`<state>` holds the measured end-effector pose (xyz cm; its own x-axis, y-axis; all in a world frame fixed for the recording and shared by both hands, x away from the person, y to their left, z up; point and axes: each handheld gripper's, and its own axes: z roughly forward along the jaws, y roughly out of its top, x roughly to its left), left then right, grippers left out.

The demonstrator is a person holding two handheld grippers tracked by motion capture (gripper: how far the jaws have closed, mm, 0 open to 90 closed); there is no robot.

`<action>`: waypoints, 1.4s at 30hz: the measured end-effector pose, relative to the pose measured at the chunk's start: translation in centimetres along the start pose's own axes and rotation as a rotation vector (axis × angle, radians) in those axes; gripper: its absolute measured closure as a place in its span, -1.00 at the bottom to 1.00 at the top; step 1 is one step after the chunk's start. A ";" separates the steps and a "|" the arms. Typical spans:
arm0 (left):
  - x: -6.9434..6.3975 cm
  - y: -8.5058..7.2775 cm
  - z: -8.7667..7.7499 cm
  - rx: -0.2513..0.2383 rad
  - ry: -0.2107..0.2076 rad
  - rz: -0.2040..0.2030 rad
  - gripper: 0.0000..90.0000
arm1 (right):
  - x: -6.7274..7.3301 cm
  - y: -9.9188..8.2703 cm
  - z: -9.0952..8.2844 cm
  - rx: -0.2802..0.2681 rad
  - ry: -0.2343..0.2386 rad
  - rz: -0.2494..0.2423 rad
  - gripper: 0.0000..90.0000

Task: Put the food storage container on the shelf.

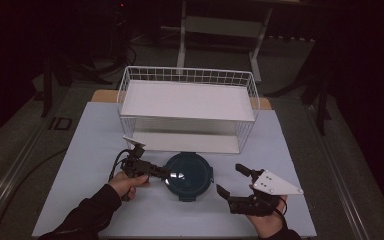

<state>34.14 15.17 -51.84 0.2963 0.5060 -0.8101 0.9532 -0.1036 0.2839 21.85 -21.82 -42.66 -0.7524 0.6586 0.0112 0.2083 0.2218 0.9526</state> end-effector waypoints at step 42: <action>-3.3 -3.2 -0.9 -0.071 0.069 0.259 0.27 | -5.8 -5.8 6.8 0.335 0.236 0.612 0.00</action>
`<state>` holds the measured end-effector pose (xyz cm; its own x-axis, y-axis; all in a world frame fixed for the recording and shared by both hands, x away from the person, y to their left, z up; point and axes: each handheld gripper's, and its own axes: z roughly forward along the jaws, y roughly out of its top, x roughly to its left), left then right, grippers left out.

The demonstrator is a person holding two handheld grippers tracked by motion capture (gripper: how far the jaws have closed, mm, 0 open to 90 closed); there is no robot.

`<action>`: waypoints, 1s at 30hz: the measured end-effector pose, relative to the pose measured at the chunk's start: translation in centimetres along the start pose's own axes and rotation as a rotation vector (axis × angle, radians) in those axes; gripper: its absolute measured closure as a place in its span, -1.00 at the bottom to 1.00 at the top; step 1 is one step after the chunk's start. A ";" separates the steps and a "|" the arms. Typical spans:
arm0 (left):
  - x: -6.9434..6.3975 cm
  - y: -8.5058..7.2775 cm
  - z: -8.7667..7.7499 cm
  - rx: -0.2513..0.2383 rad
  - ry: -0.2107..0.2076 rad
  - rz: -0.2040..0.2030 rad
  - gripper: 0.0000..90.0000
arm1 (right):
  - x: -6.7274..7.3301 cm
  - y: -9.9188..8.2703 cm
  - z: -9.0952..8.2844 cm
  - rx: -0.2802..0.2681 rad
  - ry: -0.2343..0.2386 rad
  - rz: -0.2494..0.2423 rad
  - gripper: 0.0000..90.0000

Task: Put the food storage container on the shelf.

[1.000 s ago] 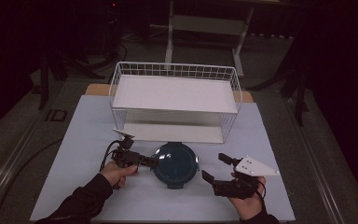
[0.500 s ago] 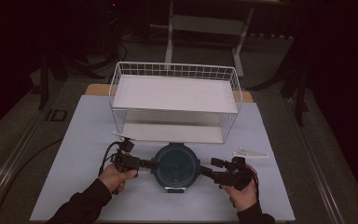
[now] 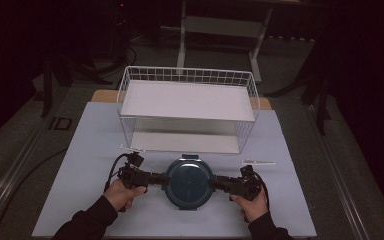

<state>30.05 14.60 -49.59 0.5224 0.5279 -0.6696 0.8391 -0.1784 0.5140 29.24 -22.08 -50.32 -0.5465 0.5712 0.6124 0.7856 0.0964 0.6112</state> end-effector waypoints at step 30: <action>-0.9 -1.6 -0.2 -0.096 0.032 0.021 0.26 | 0.9 -1.1 0.0 0.004 0.056 0.063 0.23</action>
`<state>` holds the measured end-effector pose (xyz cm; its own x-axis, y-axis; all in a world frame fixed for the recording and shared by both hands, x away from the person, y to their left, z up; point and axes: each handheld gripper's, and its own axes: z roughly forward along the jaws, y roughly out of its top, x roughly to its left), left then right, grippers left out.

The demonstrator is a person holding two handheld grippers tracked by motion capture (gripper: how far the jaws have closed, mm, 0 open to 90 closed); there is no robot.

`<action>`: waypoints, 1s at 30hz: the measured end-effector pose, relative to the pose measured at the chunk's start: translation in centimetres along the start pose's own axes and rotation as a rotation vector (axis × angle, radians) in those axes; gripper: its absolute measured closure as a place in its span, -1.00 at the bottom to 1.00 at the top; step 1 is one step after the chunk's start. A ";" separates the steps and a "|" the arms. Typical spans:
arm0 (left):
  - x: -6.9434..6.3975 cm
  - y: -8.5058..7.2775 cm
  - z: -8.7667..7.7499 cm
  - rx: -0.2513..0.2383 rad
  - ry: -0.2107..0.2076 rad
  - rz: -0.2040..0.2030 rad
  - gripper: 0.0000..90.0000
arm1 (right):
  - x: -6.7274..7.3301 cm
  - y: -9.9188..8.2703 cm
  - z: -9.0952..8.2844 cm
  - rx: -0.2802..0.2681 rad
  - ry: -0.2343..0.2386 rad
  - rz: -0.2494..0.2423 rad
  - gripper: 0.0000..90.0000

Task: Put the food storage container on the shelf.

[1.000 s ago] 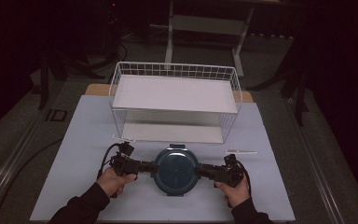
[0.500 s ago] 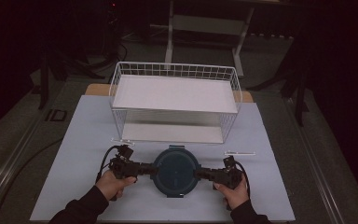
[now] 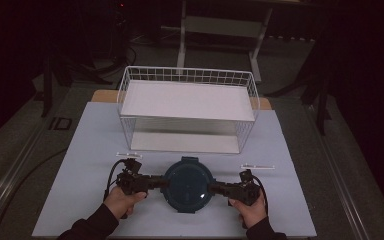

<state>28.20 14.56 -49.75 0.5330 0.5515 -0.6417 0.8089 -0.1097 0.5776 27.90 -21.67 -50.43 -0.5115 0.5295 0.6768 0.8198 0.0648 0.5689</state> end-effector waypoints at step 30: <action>2.1 7.0 0.6 -0.156 0.055 0.143 0.26 | -1.8 8.1 0.7 -0.117 -0.041 -0.150 0.22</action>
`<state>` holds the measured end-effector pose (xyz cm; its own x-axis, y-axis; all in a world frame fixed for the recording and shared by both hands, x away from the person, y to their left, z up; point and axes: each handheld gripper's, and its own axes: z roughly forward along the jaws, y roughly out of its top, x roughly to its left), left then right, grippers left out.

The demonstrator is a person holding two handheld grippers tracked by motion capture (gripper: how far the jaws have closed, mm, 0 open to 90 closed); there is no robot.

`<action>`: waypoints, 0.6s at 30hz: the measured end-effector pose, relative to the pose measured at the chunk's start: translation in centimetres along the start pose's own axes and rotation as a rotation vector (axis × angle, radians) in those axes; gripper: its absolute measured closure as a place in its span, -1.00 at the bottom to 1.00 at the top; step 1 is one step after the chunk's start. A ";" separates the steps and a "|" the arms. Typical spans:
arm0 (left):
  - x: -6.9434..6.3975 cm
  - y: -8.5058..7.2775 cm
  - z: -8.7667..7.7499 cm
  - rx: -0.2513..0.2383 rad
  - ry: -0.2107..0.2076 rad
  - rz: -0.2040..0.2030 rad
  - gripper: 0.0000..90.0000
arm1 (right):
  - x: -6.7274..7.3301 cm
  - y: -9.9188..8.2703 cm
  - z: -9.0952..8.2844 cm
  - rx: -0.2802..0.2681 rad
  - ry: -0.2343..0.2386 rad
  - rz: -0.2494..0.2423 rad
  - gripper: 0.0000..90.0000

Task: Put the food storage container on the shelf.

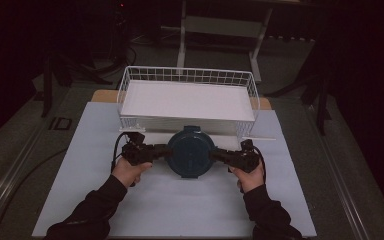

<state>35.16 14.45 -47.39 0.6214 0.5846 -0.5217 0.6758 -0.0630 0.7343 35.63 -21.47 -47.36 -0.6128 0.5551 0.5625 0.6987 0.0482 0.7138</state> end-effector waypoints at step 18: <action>3.7 -0.3 2.7 -0.052 0.028 -0.016 0.25 | -3.7 0.5 3.2 -0.023 -0.058 0.003 0.21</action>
<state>38.38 14.46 -50.69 0.5987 0.6077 -0.5217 0.6636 -0.0116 0.7480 39.44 -20.81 -50.39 -0.5880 0.6022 0.5401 0.6915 0.0279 0.7218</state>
